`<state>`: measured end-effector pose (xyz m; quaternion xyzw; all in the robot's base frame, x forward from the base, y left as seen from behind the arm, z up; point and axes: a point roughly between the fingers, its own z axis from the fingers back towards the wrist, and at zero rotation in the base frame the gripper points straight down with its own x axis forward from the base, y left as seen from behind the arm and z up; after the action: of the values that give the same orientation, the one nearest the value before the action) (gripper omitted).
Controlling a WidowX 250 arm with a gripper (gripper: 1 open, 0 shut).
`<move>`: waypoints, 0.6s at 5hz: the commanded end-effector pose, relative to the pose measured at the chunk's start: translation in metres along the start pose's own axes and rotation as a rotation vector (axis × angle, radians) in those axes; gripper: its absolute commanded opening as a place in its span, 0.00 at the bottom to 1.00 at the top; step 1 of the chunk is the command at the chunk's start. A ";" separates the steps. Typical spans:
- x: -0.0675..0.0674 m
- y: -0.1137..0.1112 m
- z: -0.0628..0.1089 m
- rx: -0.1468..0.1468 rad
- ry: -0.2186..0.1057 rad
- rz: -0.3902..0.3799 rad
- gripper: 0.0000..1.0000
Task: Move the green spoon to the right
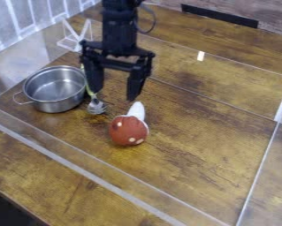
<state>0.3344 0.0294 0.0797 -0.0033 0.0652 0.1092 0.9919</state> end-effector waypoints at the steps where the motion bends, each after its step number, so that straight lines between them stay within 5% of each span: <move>1: 0.004 0.009 0.000 -0.006 -0.048 0.017 1.00; 2: 0.009 0.003 -0.014 -0.014 -0.046 0.080 1.00; 3: 0.014 -0.004 -0.026 -0.020 -0.041 0.140 0.00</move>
<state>0.3401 0.0317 0.0384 -0.0053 0.0650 0.1839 0.9808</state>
